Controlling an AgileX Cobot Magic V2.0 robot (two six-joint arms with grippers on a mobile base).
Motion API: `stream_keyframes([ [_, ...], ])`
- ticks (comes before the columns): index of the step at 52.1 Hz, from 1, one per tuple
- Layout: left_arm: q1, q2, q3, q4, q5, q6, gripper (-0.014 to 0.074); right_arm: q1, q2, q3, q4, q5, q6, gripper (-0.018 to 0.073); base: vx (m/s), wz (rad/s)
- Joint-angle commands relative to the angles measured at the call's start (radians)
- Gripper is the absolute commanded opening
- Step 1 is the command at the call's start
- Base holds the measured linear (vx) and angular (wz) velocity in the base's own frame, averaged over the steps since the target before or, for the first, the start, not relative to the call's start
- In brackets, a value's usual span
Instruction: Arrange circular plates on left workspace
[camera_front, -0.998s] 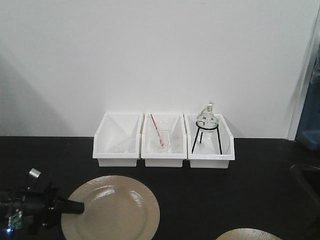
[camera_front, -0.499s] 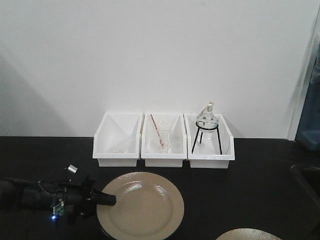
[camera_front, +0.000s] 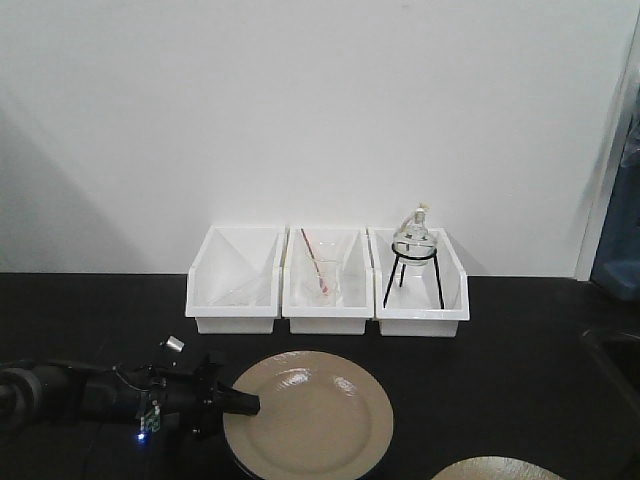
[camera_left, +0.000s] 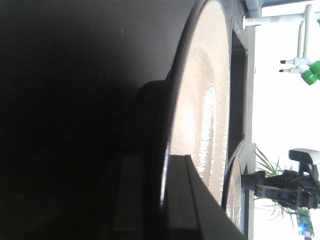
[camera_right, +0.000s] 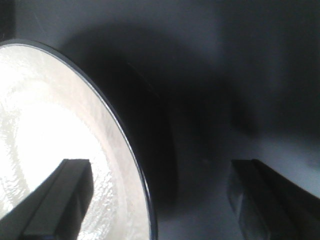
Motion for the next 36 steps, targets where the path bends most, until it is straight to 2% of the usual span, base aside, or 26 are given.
stream_keyframes([
  [1,-0.012,-0.056,-0.027,-0.075,0.079,0.038,0.0166,-0.003,-0.027,-0.026,0.075,0.043,-0.034,0.0592,0.00,0.00],
  [6,-0.017,-0.056,-0.027,-0.075,0.102,0.079,0.0301,-0.003,-0.017,-0.026,0.108,0.043,-0.055,0.0592,0.00,0.00],
  [13,-0.019,-0.056,-0.027,-0.075,0.101,0.081,0.0484,-0.003,-0.012,-0.026,0.118,0.042,-0.066,0.0592,0.00,0.00],
  [18,-0.019,-0.056,-0.027,-0.075,0.100,0.084,0.0568,-0.003,-0.002,-0.026,0.131,0.051,-0.068,0.0592,0.00,0.00],
  [25,-0.007,-0.063,-0.027,-0.060,0.099,0.125,0.0613,-0.001,0.018,-0.026,0.147,0.062,-0.077,0.0592,0.00,0.00],
  [36,0.035,-0.099,-0.027,0.051,0.084,0.140,0.0603,0.000,0.035,-0.026,0.166,0.062,-0.087,0.0592,0.00,0.00],
])
